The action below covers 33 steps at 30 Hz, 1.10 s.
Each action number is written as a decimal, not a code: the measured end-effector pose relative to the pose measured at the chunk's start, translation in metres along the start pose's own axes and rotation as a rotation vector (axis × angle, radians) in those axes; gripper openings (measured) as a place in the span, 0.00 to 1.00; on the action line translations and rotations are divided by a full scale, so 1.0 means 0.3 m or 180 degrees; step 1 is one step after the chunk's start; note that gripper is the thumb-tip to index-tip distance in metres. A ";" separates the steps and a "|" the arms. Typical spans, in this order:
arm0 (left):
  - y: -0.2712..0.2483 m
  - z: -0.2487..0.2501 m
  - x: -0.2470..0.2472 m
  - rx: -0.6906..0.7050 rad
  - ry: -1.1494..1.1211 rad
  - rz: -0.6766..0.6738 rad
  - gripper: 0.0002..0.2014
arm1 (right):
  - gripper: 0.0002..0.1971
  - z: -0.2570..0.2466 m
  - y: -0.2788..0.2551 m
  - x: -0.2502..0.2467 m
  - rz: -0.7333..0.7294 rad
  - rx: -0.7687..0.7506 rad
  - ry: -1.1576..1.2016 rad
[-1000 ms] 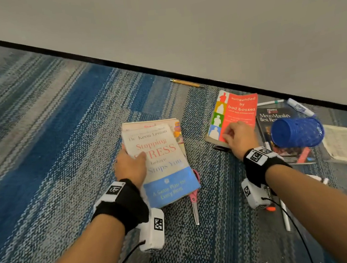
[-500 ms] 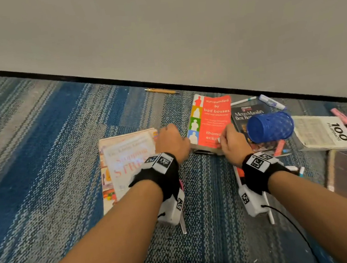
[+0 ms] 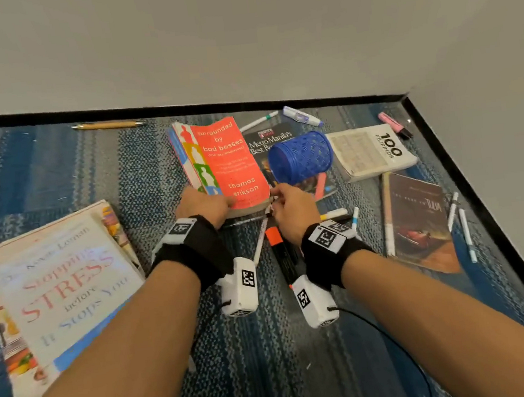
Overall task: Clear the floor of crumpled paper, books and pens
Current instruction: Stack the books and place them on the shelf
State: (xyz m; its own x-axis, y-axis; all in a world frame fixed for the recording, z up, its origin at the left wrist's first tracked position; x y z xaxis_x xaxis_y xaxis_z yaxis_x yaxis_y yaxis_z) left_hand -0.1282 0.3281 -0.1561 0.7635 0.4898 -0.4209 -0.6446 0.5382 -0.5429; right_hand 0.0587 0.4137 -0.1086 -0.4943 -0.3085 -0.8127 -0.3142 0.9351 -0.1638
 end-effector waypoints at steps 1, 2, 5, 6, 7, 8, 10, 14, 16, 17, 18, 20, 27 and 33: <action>-0.024 0.015 0.005 0.0069 -0.0198 0.0075 0.29 | 0.14 0.008 -0.009 -0.026 0.0059 -0.0002 -0.0117; -0.060 0.032 0.006 0.0129 -0.0408 0.0099 0.27 | 0.14 0.019 -0.021 -0.051 0.0115 -0.0018 -0.0211; -0.192 0.099 -0.017 0.0302 -0.0734 0.0065 0.19 | 0.15 0.084 -0.092 -0.128 0.0167 0.0273 -0.0295; -0.240 0.118 -0.024 0.0356 -0.0801 0.0041 0.19 | 0.15 0.109 -0.124 -0.150 0.0143 0.0385 -0.0300; -0.282 0.135 -0.024 0.0409 -0.0888 0.0003 0.18 | 0.14 0.127 -0.156 -0.179 0.0146 0.0450 -0.0336; -0.339 0.155 -0.023 0.0488 -0.1009 -0.0041 0.19 | 0.14 0.149 -0.190 -0.209 0.0138 0.0520 -0.0371; -0.453 0.188 0.003 0.0618 -0.1201 -0.0181 0.18 | 0.12 0.175 -0.272 -0.302 0.0226 0.0563 -0.0406; -0.718 0.235 0.115 0.0780 -0.1353 -0.0707 0.16 | 0.06 0.240 -0.495 -0.522 0.0359 0.0691 -0.0841; -0.837 0.246 0.192 0.0862 -0.1364 -0.1080 0.16 | 0.05 0.281 -0.629 -0.642 0.0478 0.0847 -0.0842; -0.893 0.240 0.234 0.0878 -0.1361 -0.1256 0.16 | 0.05 0.306 -0.705 -0.702 0.0551 0.0977 -0.0877; -0.946 0.230 0.281 0.0881 -0.1363 -0.1442 0.17 | 0.05 0.334 -0.782 -0.761 0.0642 0.1122 -0.0938; -1.056 0.199 0.381 0.0840 -0.1413 -0.1851 0.19 | 0.04 0.376 -0.943 -0.879 0.0888 0.1369 -0.1023; -1.395 0.079 0.553 0.0804 -0.1091 -0.2966 0.13 | 0.12 0.480 -1.454 -1.305 0.2271 0.2155 -0.1756; -1.463 0.008 0.577 0.0852 -0.1165 -0.3183 0.12 | 0.20 0.639 -1.648 -1.425 0.2156 0.3428 -0.1906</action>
State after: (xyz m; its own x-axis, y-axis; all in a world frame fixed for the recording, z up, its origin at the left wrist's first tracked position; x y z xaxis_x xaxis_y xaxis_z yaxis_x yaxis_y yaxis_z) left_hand 0.2868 0.1786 0.0111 0.9167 -0.1006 0.3866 0.2376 0.9154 -0.3251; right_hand 0.5807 0.1167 0.2126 0.2034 0.1145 -0.9724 0.7439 0.6276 0.2295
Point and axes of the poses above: each hand's wrist, its own y-axis towards the middle knuckle, its own x-axis out of the palm, z = x × y, the point moved 10 cm from there along y, towards the middle knuckle
